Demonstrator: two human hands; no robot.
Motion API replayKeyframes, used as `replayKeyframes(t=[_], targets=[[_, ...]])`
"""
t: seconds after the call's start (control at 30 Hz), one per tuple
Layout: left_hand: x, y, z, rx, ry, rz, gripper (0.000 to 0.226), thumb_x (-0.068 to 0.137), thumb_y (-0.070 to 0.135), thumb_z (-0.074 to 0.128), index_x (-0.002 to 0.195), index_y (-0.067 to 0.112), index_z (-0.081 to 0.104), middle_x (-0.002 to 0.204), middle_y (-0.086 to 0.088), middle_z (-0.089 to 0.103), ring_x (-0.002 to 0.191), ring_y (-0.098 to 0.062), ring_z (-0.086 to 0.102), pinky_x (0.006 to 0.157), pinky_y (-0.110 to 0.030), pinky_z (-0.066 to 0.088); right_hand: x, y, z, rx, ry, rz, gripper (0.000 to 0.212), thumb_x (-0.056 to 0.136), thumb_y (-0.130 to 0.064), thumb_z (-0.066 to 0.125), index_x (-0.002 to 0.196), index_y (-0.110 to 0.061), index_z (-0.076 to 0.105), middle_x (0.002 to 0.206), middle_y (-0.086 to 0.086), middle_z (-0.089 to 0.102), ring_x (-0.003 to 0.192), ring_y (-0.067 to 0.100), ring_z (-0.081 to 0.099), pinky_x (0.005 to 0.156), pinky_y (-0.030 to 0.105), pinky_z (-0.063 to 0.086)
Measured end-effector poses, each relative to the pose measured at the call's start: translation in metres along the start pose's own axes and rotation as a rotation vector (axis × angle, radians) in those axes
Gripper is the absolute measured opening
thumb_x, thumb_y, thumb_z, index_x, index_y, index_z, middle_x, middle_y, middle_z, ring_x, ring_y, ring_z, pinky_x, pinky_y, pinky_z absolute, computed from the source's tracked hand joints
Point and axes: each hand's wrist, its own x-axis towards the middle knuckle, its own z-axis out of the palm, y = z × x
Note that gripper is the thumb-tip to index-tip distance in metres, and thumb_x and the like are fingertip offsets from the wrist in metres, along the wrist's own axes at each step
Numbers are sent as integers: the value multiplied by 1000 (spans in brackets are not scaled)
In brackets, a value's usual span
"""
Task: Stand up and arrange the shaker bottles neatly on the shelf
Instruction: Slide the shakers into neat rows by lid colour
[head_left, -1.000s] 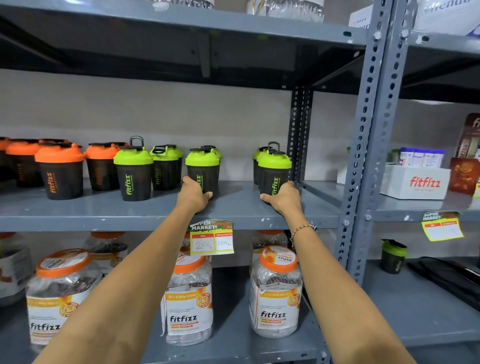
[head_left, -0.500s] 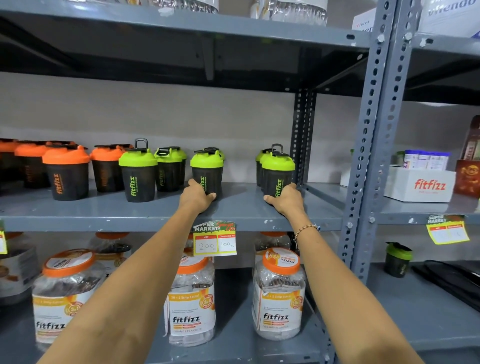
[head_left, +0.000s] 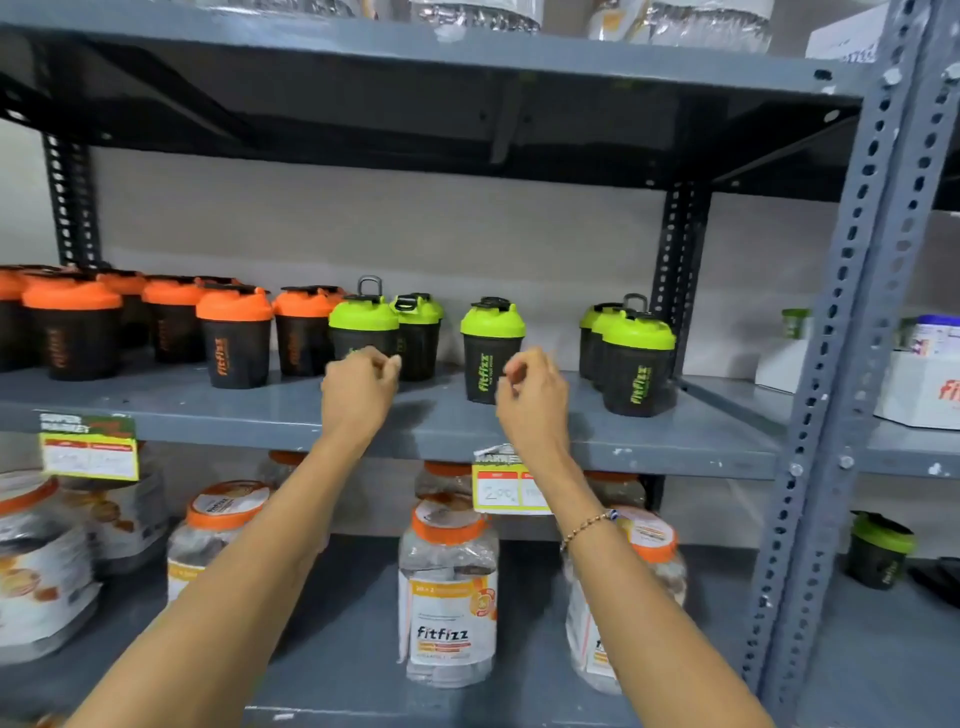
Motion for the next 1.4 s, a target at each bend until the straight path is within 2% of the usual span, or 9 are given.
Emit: replayKeyframes(t=[0.13, 0.23, 0.33, 0.43, 0.53, 0.67, 0.83, 1.17, 1.4], targets=[[23, -62, -57, 26, 199, 43, 22, 93, 15, 53, 106, 0, 60, 100, -22, 67, 99, -38, 60, 86, -42, 46, 6, -46, 56, 96, -210, 111, 25, 81, -17, 71, 98, -2, 61, 92, 17, 70, 92, 31, 64, 83, 33, 45], [45, -105, -93, 75, 218, 14, 32, 84, 4, 60, 113, -7, 53, 115, -27, 54, 110, -41, 50, 96, -45, 40, 9, -68, 96, 33, -301, 186, 56, 79, -34, 74, 118, 0, 53, 116, 18, 63, 111, 31, 59, 91, 35, 44], [63, -133, -115, 73, 125, -68, 66, 82, 9, 69, 136, -8, 34, 137, -27, 36, 126, -40, 40, 110, -42, 33, 14, -85, 127, -55, -346, 255, 84, 75, -41, 77, 130, 9, 36, 135, 23, 48, 127, 35, 48, 101, 40, 41], [82, -146, -120, 11, -49, -180, 89, 78, 19, 76, 143, -5, 20, 146, -23, 27, 132, -39, 37, 112, -46, 32, 16, -98, 147, -48, -344, 348, 94, 67, -41, 83, 128, 8, 31, 137, 25, 46, 127, 37, 48, 102, 43, 43], [98, -151, -117, -23, -205, -297, 99, 70, 25, 83, 140, -5, 19, 145, -24, 33, 131, -39, 39, 109, -48, 35, 18, -106, 159, -69, -338, 419, 96, 64, -39, 86, 128, 5, 29, 137, 25, 47, 127, 39, 48, 103, 45, 43], [107, -155, -112, -24, -324, -336, 93, 71, 29, 82, 134, -2, 22, 137, -22, 45, 124, -38, 47, 100, -46, 41, 20, -114, 167, -122, -295, 496, 91, 66, -32, 86, 129, 3, 30, 137, 24, 48, 129, 40, 46, 102, 44, 42], [112, -157, -107, 42, -332, -296, 81, 76, 28, 78, 132, -4, 28, 136, -25, 48, 124, -41, 48, 103, -48, 41, 18, -109, 170, -157, -281, 506, 86, 69, -29, 84, 130, 4, 34, 136, 22, 51, 128, 39, 47, 101, 44, 42], [103, -136, -102, 116, -353, -194, 76, 75, 31, 78, 126, -6, 35, 129, -25, 53, 119, -40, 52, 92, -43, 44, 22, -94, 150, -230, -160, 565, 88, 67, -29, 85, 131, 4, 33, 136, 23, 49, 127, 40, 48, 98, 44, 44], [88, -129, -90, 105, -361, -197, 66, 81, 30, 73, 125, -4, 37, 129, -25, 54, 117, -40, 52, 93, -43, 44, 16, -89, 139, -214, -214, 551, 88, 68, -30, 84, 131, 2, 32, 137, 22, 48, 128, 40, 46, 100, 46, 43]])
